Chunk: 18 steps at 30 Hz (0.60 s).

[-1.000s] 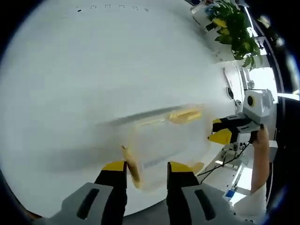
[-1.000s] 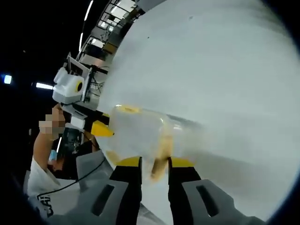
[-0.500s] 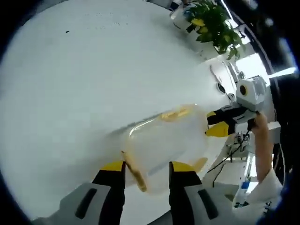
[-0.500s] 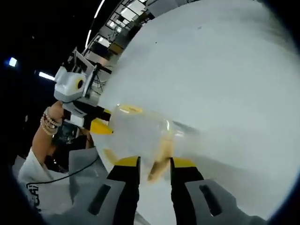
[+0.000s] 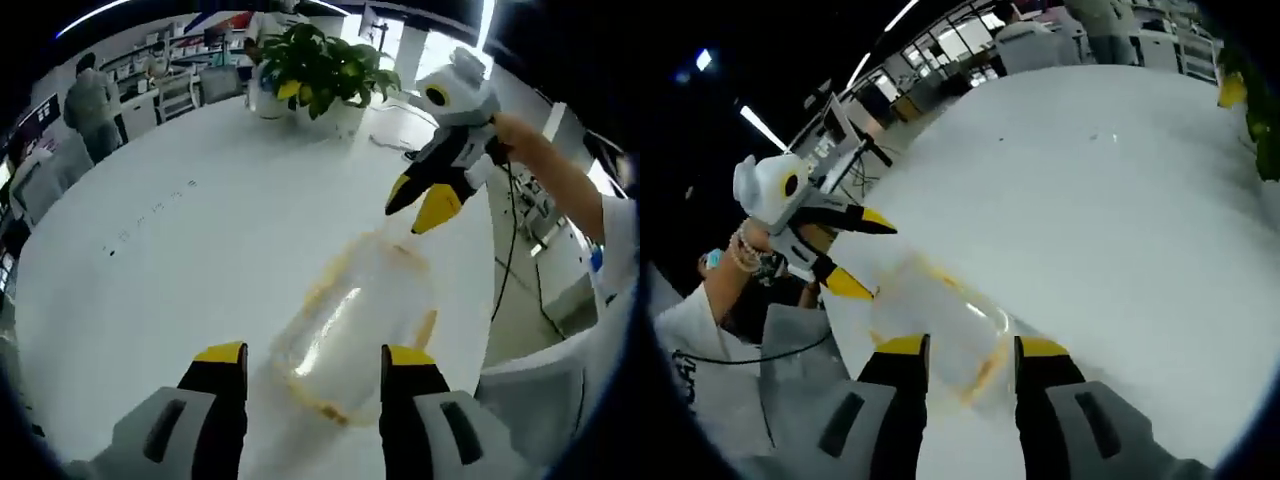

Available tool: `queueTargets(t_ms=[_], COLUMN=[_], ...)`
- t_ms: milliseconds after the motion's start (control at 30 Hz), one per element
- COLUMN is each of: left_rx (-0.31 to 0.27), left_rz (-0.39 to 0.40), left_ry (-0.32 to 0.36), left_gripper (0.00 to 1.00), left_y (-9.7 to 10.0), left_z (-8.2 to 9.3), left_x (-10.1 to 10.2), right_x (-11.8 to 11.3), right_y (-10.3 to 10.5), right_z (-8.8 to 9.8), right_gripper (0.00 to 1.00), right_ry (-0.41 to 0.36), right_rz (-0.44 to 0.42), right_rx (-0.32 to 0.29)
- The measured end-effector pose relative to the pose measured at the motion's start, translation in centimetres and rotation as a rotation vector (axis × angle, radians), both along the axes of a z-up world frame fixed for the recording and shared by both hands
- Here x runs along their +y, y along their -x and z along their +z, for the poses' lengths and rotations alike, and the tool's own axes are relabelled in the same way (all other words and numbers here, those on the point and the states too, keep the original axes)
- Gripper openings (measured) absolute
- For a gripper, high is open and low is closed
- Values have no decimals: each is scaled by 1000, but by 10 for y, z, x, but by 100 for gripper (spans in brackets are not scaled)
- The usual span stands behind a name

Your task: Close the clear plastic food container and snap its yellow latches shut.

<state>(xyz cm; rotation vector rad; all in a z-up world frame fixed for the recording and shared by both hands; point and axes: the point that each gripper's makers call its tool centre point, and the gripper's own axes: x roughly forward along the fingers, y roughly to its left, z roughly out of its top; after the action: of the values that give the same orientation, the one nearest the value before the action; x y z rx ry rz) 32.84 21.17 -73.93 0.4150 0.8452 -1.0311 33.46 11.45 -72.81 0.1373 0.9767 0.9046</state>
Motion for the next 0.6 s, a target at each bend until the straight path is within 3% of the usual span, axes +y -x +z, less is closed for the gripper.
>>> queueTargets(t_ms=[167, 267, 433, 600], left_rx=[17, 38, 56, 65], left_rz=[-32, -39, -48, -62], left_ry=[23, 37, 37, 59], left_gripper=[24, 22, 11, 10], left_y=[13, 18, 23, 29], left_z=[-7, -10, -20, -25], left_x=[-17, -25, -35, -47], right_x=[29, 42, 59, 68], right_y=[1, 2, 0, -3], right_z=[2, -4, -18, -27], right_gripper=[10, 0, 0, 0], right_ry=[-36, -35, -12, 3], right_rz=[64, 79, 122, 158], right_rx=[17, 40, 73, 69])
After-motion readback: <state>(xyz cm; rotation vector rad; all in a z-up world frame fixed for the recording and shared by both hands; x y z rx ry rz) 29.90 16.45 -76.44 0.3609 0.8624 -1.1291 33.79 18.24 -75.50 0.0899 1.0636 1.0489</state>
